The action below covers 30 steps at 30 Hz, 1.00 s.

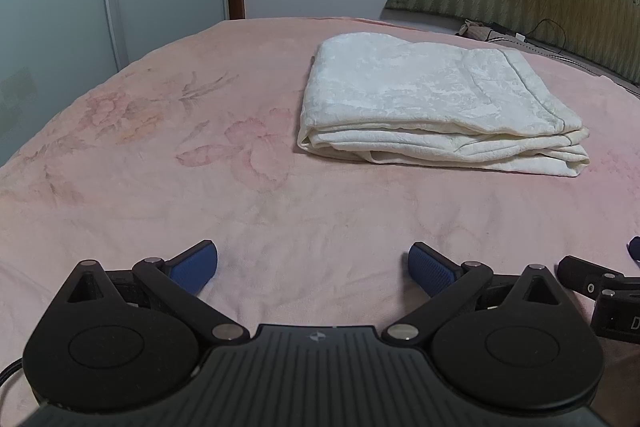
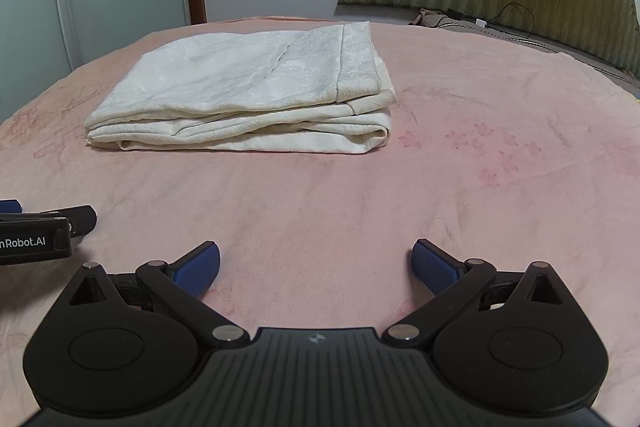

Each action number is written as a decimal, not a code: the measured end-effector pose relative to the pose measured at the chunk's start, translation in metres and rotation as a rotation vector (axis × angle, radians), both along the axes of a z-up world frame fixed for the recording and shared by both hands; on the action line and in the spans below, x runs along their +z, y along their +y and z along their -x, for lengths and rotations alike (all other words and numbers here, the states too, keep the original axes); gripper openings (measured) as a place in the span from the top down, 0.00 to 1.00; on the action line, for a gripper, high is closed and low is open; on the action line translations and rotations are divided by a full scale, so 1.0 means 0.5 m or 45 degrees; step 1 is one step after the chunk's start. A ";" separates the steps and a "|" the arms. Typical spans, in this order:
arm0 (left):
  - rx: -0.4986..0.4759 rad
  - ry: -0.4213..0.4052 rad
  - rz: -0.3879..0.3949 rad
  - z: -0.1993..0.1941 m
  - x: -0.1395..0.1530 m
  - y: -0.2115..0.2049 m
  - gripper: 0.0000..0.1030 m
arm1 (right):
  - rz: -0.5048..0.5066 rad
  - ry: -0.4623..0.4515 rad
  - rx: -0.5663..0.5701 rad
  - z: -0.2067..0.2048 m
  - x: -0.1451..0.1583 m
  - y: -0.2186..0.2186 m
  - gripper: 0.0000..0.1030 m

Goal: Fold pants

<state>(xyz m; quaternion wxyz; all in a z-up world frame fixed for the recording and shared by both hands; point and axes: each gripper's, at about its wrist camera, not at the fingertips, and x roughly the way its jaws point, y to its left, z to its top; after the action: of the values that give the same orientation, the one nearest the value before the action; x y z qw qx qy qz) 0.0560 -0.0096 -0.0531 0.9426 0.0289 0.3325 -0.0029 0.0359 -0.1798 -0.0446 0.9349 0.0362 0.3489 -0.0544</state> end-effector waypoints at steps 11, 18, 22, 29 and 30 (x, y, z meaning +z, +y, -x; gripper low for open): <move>0.002 -0.004 0.000 0.002 0.000 0.002 0.00 | 0.000 0.000 0.000 0.000 0.000 0.000 0.00; 0.007 -0.009 -0.004 0.007 0.001 0.002 0.00 | 0.000 0.000 0.000 0.000 0.000 0.000 0.00; 0.004 -0.004 -0.004 0.007 0.000 0.002 0.00 | -0.001 0.000 0.000 -0.001 0.000 0.000 0.00; 0.003 -0.002 0.000 0.006 0.000 0.003 0.00 | -0.001 0.000 0.000 0.000 0.000 0.000 0.00; 0.003 -0.002 0.000 0.006 0.000 0.003 0.00 | -0.001 0.000 0.000 0.000 0.000 0.000 0.00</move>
<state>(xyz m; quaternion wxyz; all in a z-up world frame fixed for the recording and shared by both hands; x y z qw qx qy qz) 0.0531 -0.0080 -0.0531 0.9429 0.0284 0.3319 -0.0018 0.0361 -0.1800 -0.0446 0.9349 0.0365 0.3489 -0.0544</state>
